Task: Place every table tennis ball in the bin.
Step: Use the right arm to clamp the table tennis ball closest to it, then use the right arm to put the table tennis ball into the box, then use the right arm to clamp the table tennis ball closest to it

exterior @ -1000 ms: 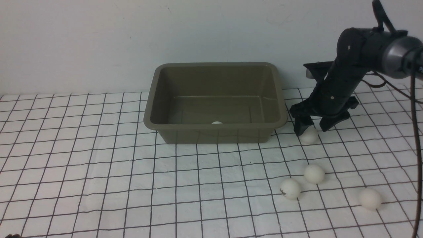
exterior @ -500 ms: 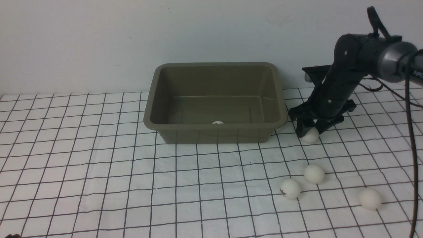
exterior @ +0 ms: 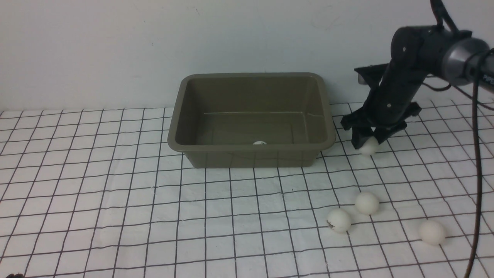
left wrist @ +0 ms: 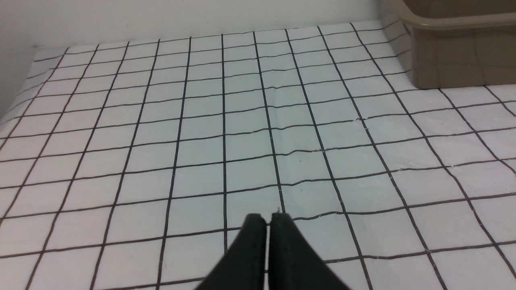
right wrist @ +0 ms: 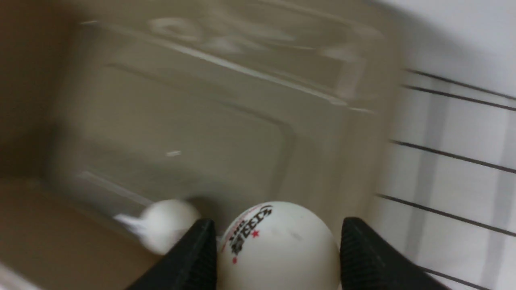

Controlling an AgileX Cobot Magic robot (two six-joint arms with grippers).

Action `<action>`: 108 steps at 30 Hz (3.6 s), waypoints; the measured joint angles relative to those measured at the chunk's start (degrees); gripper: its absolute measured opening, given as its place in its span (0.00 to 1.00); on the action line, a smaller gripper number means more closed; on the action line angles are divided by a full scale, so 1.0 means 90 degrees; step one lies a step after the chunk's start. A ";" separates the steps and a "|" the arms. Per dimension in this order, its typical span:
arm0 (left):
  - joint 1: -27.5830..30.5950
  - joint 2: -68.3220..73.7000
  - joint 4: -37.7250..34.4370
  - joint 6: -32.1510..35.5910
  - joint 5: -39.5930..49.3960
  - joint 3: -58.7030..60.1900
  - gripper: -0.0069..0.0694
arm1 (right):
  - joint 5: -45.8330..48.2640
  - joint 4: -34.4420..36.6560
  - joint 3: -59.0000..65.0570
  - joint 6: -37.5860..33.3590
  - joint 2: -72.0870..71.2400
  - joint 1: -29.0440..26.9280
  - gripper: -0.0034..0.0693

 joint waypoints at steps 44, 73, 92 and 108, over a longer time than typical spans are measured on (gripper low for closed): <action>0.0000 0.0000 0.0000 0.0000 0.0000 0.0000 0.09 | 0.0111 -0.1069 0.0448 0.0358 -0.1445 0.0548 0.68; 0.0000 0.0000 0.0000 0.0000 0.0000 0.0000 0.09 | -0.2101 -0.1644 0.7301 0.0471 -0.4268 0.0068 0.68; 0.0000 0.0000 0.0000 0.0000 0.0000 0.0000 0.09 | -0.2732 -0.1270 0.6892 0.0368 -0.2783 0.0068 0.68; 0.0000 0.0000 0.0000 0.0000 0.0000 0.0000 0.09 | -0.2663 -0.1187 0.6609 0.0352 -0.2125 0.0068 0.68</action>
